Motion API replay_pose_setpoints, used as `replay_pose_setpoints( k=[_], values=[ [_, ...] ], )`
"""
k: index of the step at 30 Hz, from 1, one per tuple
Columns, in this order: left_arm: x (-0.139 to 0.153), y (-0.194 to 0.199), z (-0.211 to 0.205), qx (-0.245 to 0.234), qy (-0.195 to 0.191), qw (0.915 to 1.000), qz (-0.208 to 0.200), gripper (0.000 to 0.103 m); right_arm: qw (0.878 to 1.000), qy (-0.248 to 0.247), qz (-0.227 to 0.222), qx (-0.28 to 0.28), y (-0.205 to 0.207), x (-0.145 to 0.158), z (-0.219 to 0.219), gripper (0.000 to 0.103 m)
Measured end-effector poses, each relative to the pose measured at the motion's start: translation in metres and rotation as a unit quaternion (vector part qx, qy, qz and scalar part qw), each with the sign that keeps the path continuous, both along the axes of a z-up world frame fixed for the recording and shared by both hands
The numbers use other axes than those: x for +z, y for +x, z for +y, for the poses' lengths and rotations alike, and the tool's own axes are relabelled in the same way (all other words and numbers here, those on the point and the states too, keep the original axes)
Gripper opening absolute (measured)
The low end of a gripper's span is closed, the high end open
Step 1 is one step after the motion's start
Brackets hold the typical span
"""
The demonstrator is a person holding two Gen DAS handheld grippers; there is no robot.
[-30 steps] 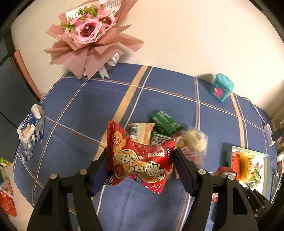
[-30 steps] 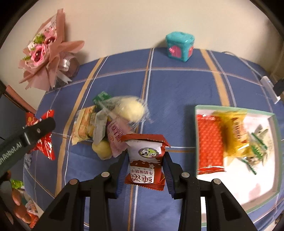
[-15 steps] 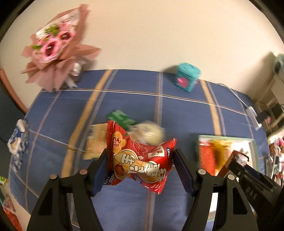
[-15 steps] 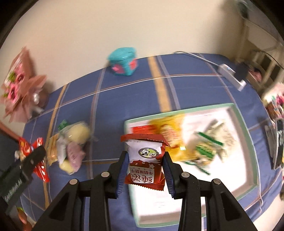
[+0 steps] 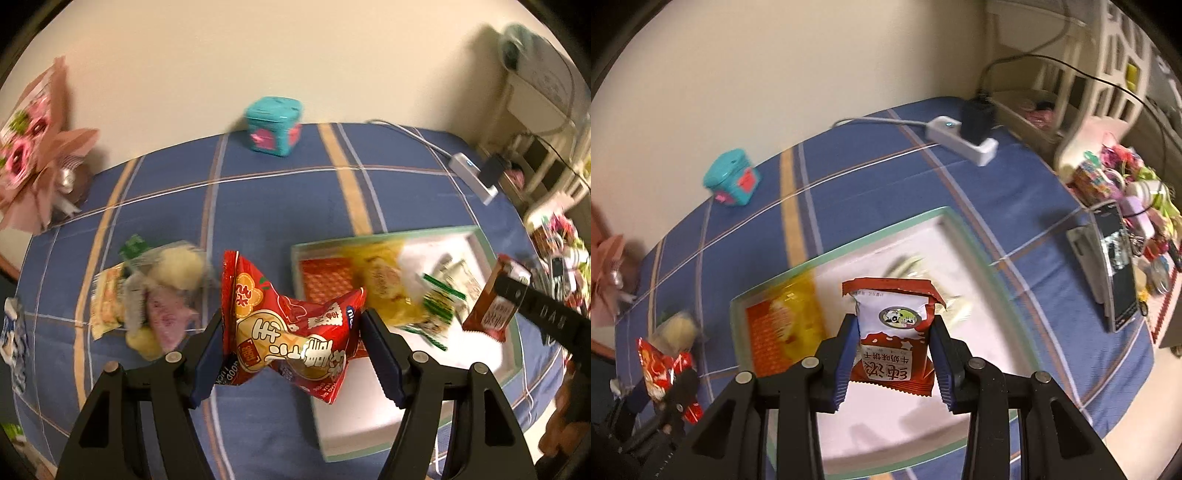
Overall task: Organize snacks
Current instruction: 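Carry both packets into the white tray and open both tools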
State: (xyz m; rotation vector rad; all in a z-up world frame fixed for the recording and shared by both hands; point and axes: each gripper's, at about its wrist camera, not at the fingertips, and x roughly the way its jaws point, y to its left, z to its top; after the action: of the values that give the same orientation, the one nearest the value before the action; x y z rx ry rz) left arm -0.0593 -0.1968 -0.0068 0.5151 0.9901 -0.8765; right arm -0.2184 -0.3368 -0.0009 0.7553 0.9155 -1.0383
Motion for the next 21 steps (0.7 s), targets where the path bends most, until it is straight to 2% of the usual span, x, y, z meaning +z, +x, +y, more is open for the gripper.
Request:
replay_pose_setpoints(
  k=[7,21],
  values=[
    [-0.009,-0.017,-0.023,-0.022,0.006,0.9997,-0.003,0.073,1.0,-0.008,0.012,-0.022,-0.023,-0.004,-0.017,0.041],
    [-0.05,0.005,-0.045,0.007,-0.007,0.9986,0.052,0.073,1.0,-0.015,0.015,0.001,-0.013,-0.029,-0.031,0.041]
  ],
)
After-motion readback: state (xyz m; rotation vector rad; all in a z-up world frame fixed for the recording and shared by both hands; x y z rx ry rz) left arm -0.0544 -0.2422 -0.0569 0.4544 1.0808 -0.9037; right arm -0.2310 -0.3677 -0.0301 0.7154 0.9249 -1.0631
